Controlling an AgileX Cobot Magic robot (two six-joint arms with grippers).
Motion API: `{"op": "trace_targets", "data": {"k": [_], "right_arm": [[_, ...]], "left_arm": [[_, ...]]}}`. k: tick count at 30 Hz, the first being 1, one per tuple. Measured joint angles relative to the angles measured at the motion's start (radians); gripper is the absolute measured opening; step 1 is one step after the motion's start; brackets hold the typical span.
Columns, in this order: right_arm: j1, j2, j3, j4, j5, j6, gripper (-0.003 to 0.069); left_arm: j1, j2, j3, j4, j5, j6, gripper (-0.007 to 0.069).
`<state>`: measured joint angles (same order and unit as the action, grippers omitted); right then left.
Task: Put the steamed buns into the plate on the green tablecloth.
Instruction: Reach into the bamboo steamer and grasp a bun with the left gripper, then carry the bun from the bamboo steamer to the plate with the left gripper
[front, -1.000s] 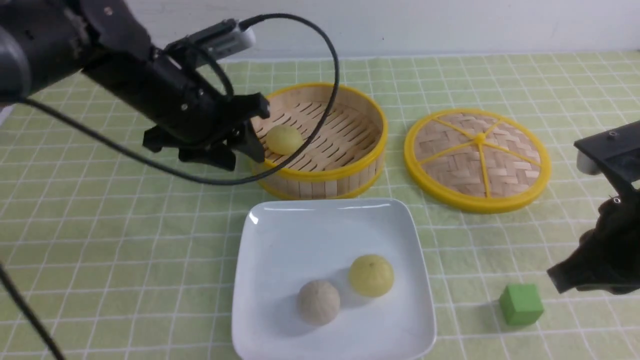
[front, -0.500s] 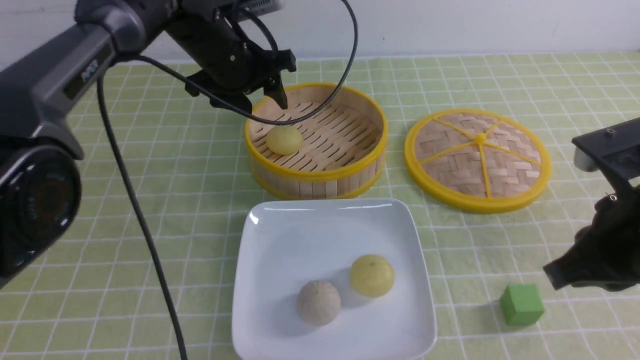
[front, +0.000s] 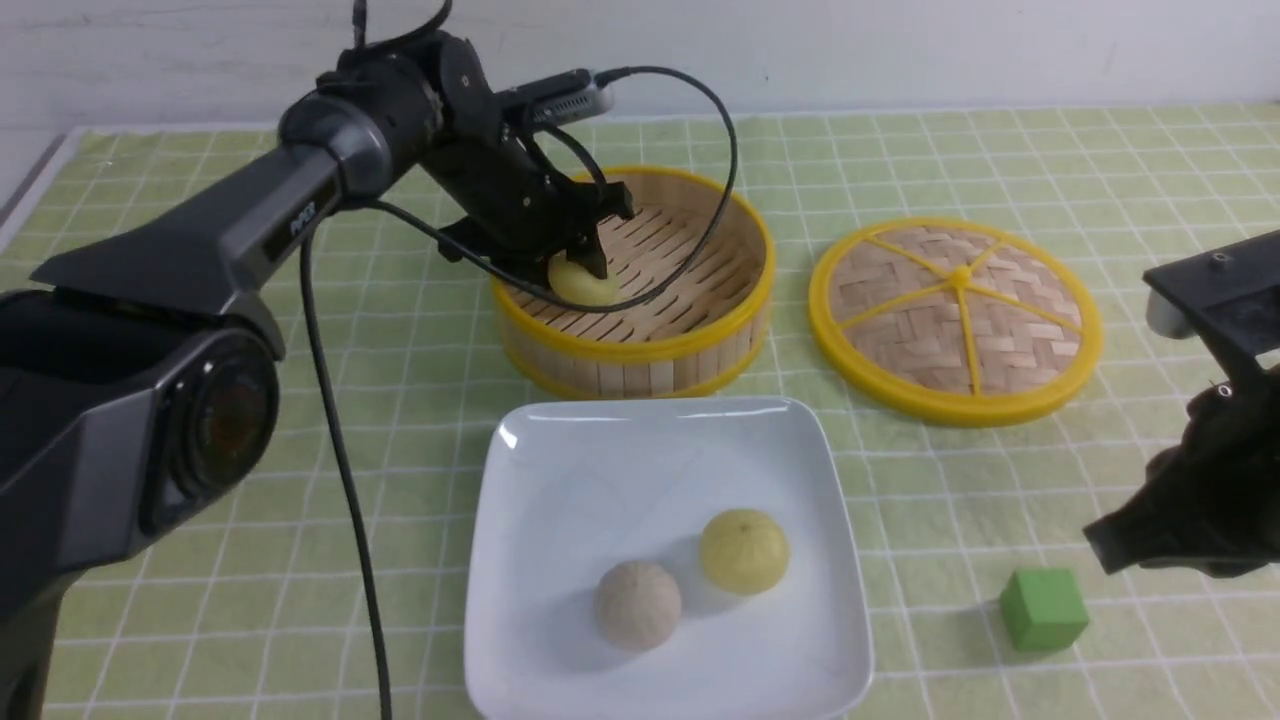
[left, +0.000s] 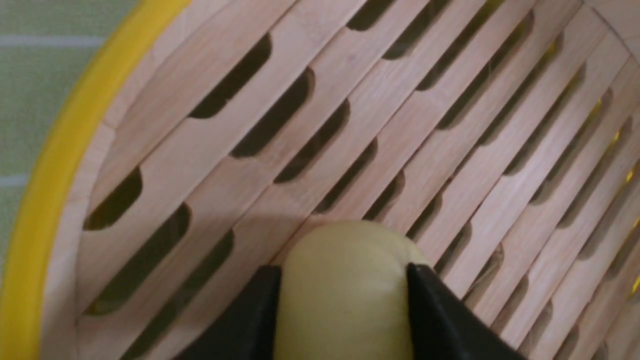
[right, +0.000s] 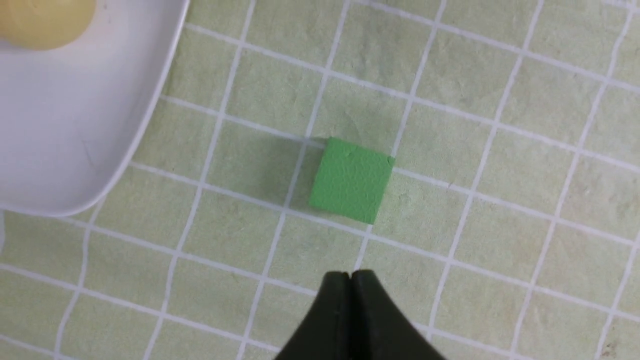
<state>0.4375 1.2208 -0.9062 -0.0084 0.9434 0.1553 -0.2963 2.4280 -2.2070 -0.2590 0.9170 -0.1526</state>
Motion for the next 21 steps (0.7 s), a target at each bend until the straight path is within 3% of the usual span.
{"op": "trace_targets", "data": {"k": [1, 5, 10, 14, 21], "right_arm": [[0.0, 0.0, 0.0, 0.0, 0.0, 0.0, 0.0003], [0.0, 0.0, 0.0, 0.002, 0.0, 0.0, 0.0005], [0.0, 0.0, 0.0, 0.001, 0.002, 0.0, 0.0009], [0.0, 0.0, 0.0, 0.0, 0.005, 0.0, 0.0011], [0.0, 0.0, 0.0, 0.0, 0.006, 0.0, 0.0012]], "left_arm": [[-0.001, 0.001, -0.001, 0.003, 0.011, 0.0, 0.0168], [0.0, -0.012, -0.027, 0.016, 0.086, 0.0, 0.0039], [-0.005, -0.091, -0.068, 0.103, 0.29, 0.005, 0.0022], [-0.008, -0.195, -0.048, 0.177, 0.313, 0.039, 0.0022], [-0.008, -0.427, 0.272, 0.18, 0.317, 0.061, 0.0022]]}}
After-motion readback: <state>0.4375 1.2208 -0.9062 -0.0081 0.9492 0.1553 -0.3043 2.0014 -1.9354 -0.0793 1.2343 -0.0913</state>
